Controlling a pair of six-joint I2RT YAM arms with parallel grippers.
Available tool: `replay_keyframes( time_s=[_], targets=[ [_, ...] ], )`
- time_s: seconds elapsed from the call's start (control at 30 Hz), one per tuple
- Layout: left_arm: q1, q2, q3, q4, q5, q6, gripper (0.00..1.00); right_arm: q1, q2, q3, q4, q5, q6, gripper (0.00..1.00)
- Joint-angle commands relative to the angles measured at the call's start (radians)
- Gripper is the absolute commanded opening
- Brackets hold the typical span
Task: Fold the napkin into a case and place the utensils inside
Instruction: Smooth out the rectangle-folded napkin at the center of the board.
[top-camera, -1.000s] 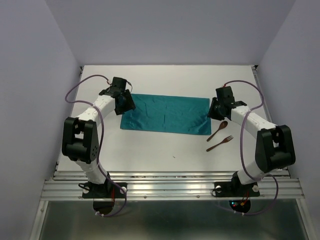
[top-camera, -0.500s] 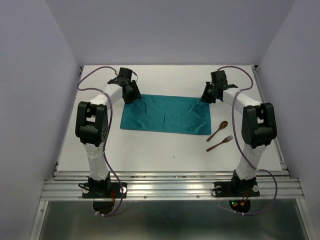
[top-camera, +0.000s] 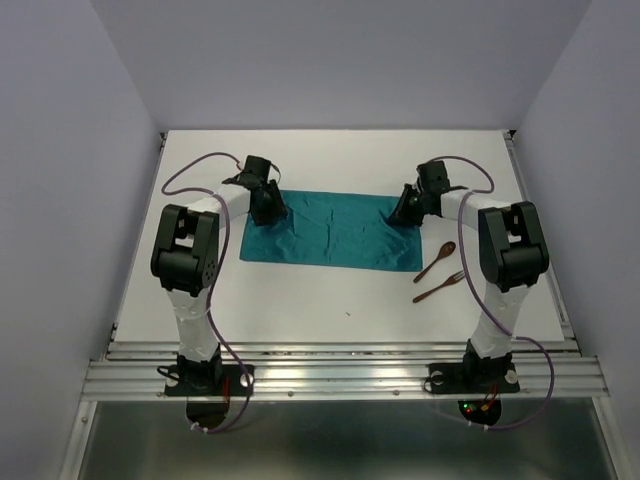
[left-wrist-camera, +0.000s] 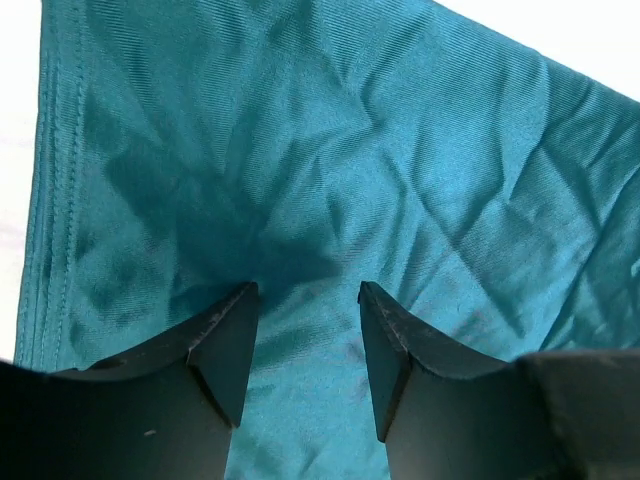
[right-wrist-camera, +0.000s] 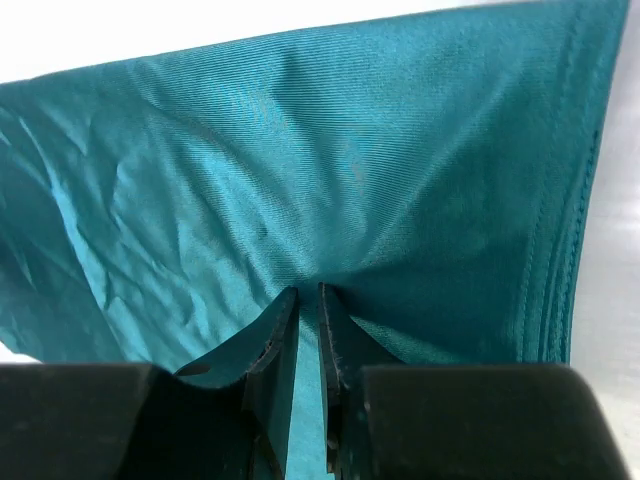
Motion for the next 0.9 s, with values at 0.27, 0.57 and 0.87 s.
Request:
replay_keyframes(
  time_s=[0.27,0.57,0.87],
  targets=[
    [-0.054,-0.223,-0.396,-0.024,-0.008,-0.009,0.59,0.022,-0.144,-0.328,0.067,-0.009,-0.001,0.19],
    [-0.11,-0.343,-0.299,-0.143,-0.068,-0.02,0.61,0.022,-0.218,-0.249,0.003,0.033,-0.083,0.2],
    [-0.137,-0.239,-0.027,-0.104,0.048,-0.011,0.62,0.079,-0.218,-0.123,0.044,0.005,-0.029,0.21]
  ],
)
